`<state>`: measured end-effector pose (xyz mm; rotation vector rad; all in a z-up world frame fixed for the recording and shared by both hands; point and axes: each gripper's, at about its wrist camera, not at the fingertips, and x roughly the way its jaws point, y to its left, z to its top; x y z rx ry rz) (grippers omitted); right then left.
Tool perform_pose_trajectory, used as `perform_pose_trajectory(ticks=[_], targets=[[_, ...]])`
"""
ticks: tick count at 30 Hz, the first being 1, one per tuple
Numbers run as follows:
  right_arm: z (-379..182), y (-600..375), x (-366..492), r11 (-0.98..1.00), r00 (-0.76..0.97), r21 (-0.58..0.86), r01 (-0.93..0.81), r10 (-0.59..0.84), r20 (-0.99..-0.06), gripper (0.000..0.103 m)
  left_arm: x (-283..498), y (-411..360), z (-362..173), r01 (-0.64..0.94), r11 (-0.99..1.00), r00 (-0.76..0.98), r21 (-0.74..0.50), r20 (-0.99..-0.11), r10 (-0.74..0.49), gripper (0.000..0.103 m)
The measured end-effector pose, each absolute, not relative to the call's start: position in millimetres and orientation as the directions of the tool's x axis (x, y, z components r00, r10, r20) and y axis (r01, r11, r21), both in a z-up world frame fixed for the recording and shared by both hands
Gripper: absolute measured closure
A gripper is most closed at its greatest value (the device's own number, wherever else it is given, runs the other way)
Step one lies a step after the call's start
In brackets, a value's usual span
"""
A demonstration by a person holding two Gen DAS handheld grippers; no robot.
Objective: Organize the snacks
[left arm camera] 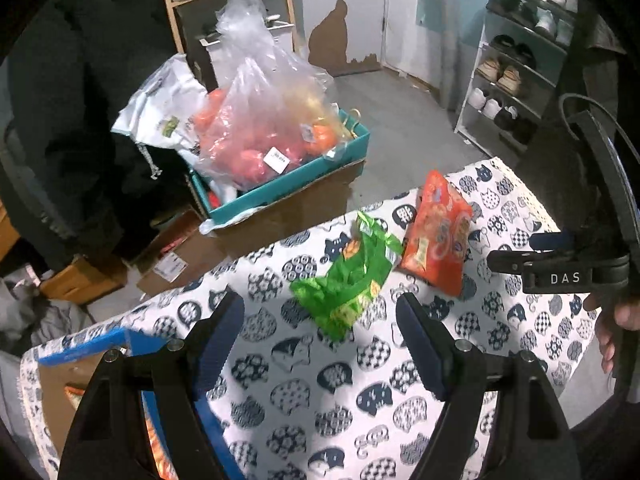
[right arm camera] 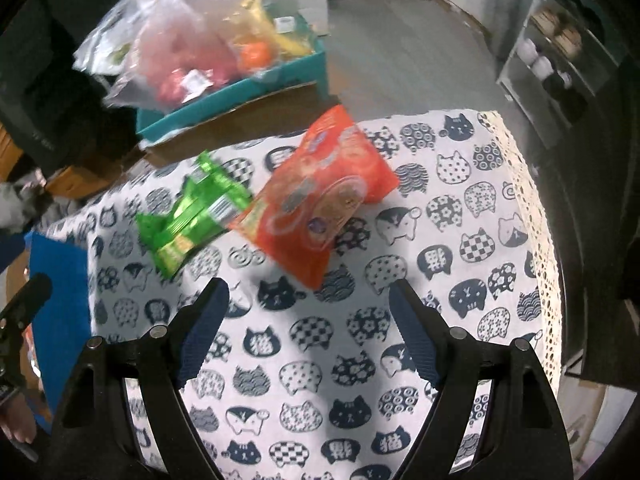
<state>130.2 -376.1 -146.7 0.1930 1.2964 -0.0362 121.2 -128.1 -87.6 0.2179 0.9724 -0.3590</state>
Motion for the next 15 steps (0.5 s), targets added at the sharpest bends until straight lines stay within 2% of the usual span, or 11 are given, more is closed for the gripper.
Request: perform_pose_trajectory(ticks=[7,15], targets=[[-177,-398,164,0.958,0.236,0.160,0.237,0.103,-0.966,0.022,161,-144,-119,0.431,0.902,0.475,0.030,-0.857,-0.198,0.023],[-204,-407,191,0.923,0.236,0.215,0.320,0.143,-0.961,0.022,195,-155,-152,0.425,0.903,0.403,-0.059,-0.881,-0.247,0.023]])
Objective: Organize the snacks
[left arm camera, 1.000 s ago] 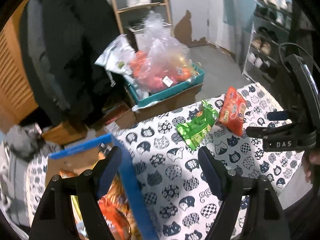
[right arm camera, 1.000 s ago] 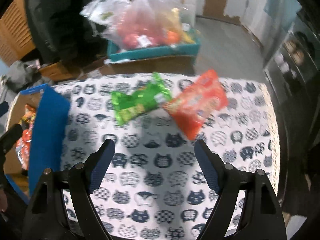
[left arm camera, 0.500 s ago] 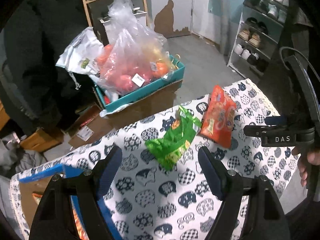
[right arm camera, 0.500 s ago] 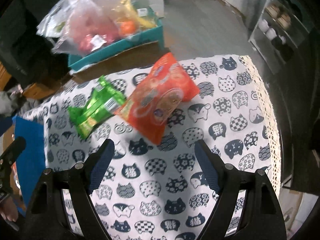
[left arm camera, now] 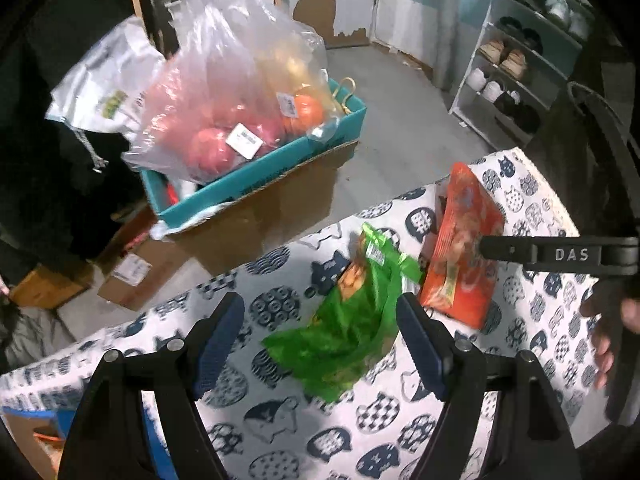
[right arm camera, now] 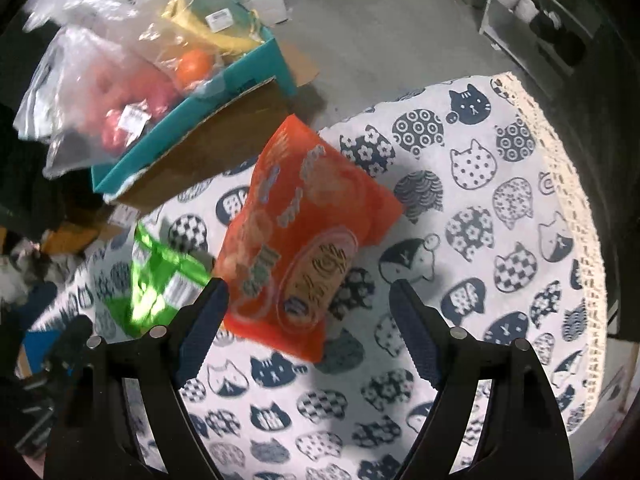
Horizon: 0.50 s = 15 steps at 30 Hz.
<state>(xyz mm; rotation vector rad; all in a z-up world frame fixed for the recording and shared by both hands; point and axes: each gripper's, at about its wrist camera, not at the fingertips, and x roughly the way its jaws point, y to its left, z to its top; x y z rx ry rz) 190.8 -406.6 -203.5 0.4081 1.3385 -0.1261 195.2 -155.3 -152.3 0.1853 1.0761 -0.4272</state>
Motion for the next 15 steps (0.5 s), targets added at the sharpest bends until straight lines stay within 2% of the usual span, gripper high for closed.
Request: perform_pose_trajectory(ticks=[8,15], targets=[[-223,-405,208,0.887,0.241,0.268,0.375,0.186,-0.953,0.022,213,-167,-168,0.453,0.888,0.375,-0.073,-0.889,-0.264,0.023],[-238,-384,223,0.927,0.196,0.191,0.322,0.132,-0.972,0.022,214,-162,-176,0.442,0.887,0.341,-0.136,-0.889,-0.306,0.023]])
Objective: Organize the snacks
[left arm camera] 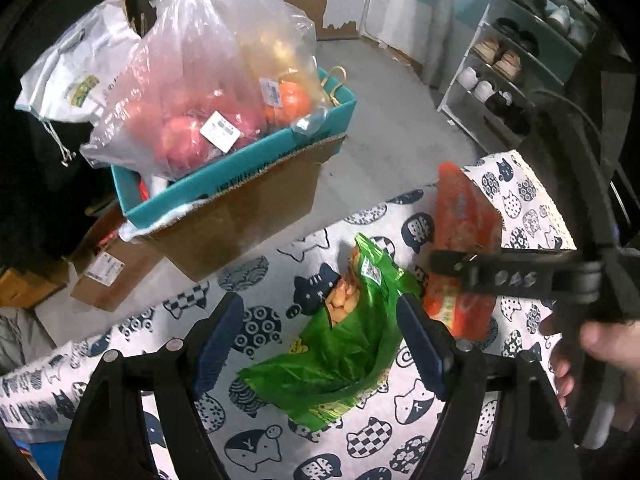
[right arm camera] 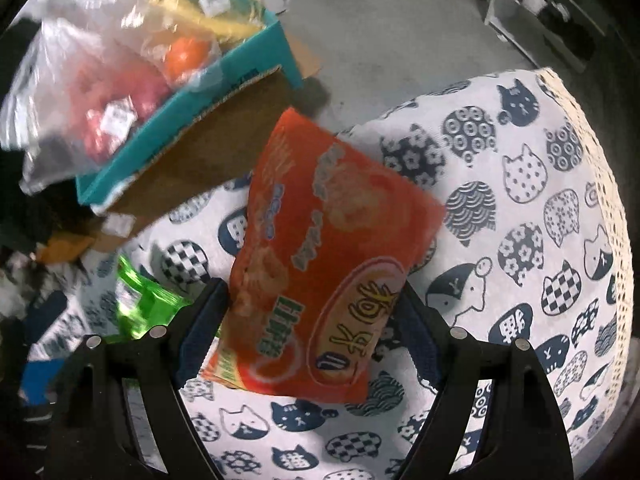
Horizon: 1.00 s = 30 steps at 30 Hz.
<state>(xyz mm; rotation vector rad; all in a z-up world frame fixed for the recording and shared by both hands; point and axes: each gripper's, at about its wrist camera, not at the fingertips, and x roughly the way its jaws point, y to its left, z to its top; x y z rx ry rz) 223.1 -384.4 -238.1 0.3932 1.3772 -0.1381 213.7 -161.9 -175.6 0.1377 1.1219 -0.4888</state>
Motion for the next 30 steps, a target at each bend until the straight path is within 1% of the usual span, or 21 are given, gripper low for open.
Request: perform_pose_trajectory(ticks=[5,8,9,10,12,14,16,21,23,24,25,26,27,28,30], targets=[[-255,-371,217,0.979,0.108,0.058,0.197,0.037,-0.993,0.022,204,-168,-181,0.484,0.860,0.309,-0.159,-0.889,-0.338,0.023],[-256,-376,207,0.989,0.099,0.017,0.144,0.002,-0.995,0.031,198,-175,-184,0.512,0.846,0.305,-0.151,-0.889,-0.343,0.022],[-256,-379,203,0.991,0.101,0.017,0.129,0.004,-0.995,0.039,197,-178,-186,0.519,0.842,0.299,-0.150,-0.890,-0.343,0.022],[-256,-382,200,0.992,0.103,0.019,0.125,0.006,-0.995,0.044,196,-181,-189,0.530,0.836,0.294,-0.144,-0.893,-0.340,0.022],[-254,-388,194,0.994,0.112,0.020,0.109,0.008,-0.994,0.048,193,-187,-193,0.547,0.828,0.289,-0.122,-0.901,-0.324,0.022],[-253,-391,190,0.996,0.122,0.006,0.090,-0.005,-0.993,0.052,193,-191,-198,0.556,0.826,0.290,-0.096,-0.908,-0.301,0.022],[-251,-390,185,0.998,0.133,-0.014,0.055,-0.022,-0.991,0.057,193,-193,-204,0.557,0.827,0.288,-0.079,-0.915,-0.281,0.022],[-245,-389,173,0.998,0.152,-0.054,-0.011,-0.052,-0.987,0.062,195,-196,-214,0.541,0.841,0.303,-0.020,-0.928,-0.217,0.022],[-245,-387,165,0.998,0.154,-0.054,-0.024,-0.050,-0.987,0.063,195,-196,-217,0.538,0.842,0.293,-0.032,-0.930,-0.223,0.022],[-246,-386,165,0.998,0.154,-0.051,-0.031,-0.046,-0.987,0.066,194,-196,-218,0.536,0.843,0.291,-0.034,-0.930,-0.222,0.022],[-245,-385,162,0.998,0.154,-0.053,-0.036,-0.047,-0.987,0.066,194,-196,-220,0.535,0.844,0.291,-0.029,-0.932,-0.216,0.024],[-245,-384,161,0.997,0.158,-0.059,-0.043,-0.051,-0.986,0.066,194,-196,-220,0.535,0.845,0.295,-0.022,-0.932,-0.211,0.033],[-245,-383,159,0.997,0.161,-0.062,-0.051,-0.053,-0.986,0.067,193,-196,-221,0.536,0.844,0.300,-0.013,-0.931,-0.205,0.038],[-244,-381,156,0.996,0.163,-0.064,-0.060,-0.054,-0.985,0.067,192,-195,-221,0.538,0.843,0.303,-0.010,-0.931,-0.204,0.040],[-242,-378,150,0.994,0.171,-0.078,-0.079,-0.064,-0.983,0.067,189,-194,-219,0.539,0.843,0.308,-0.007,-0.929,-0.205,0.049]])
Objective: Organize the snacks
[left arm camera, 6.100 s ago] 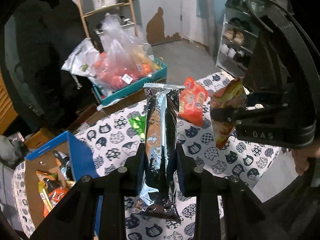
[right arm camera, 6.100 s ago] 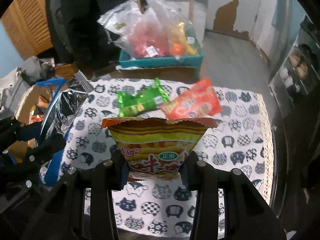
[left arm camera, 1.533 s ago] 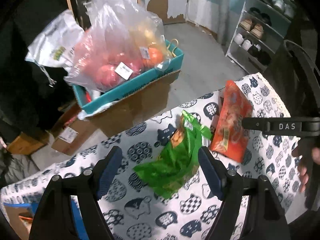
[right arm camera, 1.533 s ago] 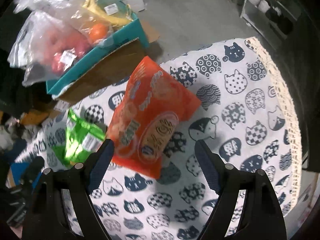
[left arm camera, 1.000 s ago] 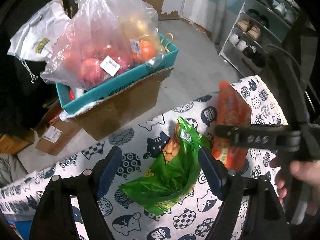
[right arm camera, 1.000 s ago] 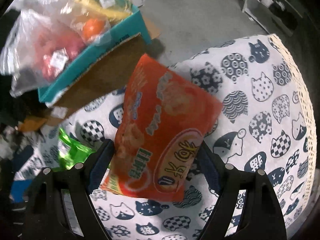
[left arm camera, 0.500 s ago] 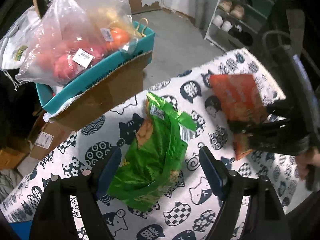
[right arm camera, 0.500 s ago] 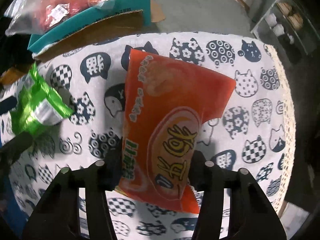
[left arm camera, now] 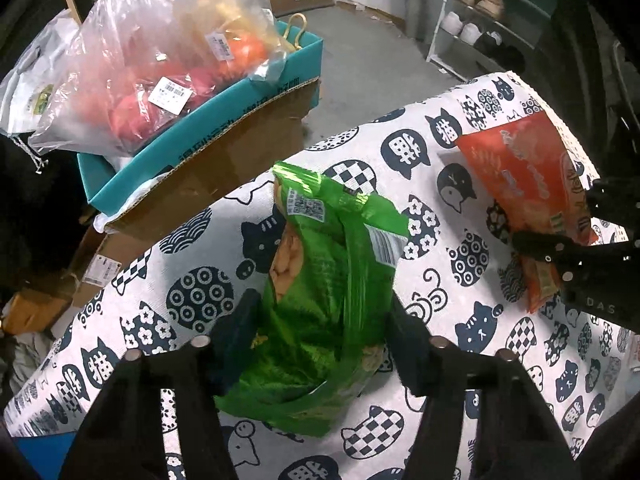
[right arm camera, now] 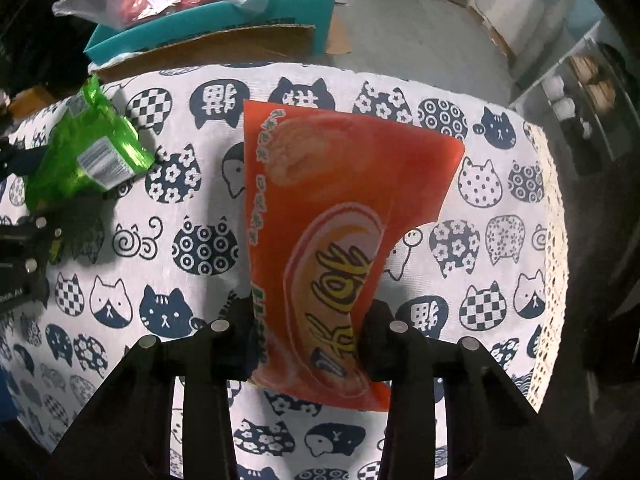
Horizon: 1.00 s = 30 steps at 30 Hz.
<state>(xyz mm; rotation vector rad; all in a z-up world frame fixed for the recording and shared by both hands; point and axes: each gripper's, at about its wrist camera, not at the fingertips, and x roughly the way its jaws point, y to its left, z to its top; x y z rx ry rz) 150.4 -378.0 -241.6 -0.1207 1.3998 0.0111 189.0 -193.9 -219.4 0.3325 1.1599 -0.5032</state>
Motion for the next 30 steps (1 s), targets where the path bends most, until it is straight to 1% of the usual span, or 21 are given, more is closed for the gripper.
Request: perform_pose_trajectory(ticks=[2,3,6,9,16,23,30], targets=[[-239,-377,147,0.992,0.178,-0.082,-0.091,-0.064,-0.982,0.067,187,-191,-217,0.534,0.846,0.315,0.001,-0.928,-0.197,0.051],[-238,-375,148,0.992,0.180,-0.083,-0.096,-0.065,-0.981,0.067,185,-190,-216,0.533,0.846,0.315,0.002,-0.929,-0.196,0.055],[-236,-374,154,0.990,0.190,-0.089,-0.106,-0.067,-0.979,0.067,180,-185,-210,0.530,0.848,0.324,0.012,-0.927,-0.189,0.061],[-226,-373,155,0.990,0.206,-0.086,-0.111,-0.062,-0.977,0.067,174,-180,-200,0.521,0.854,0.336,0.014,-0.923,-0.190,0.063],[-196,-362,146,0.987,0.256,-0.092,-0.135,-0.055,-0.965,0.067,153,-161,-164,0.496,0.868,0.366,0.009,-0.909,-0.200,0.065],[-154,-340,132,0.984,0.326,-0.068,-0.167,-0.010,-0.945,0.067,129,-145,-124,0.462,0.887,0.414,0.003,-0.885,-0.213,0.065],[-123,-315,115,0.978,0.376,-0.042,-0.203,0.038,-0.926,0.067,102,-119,-89,0.422,0.907,0.476,0.009,-0.853,-0.213,0.066]])
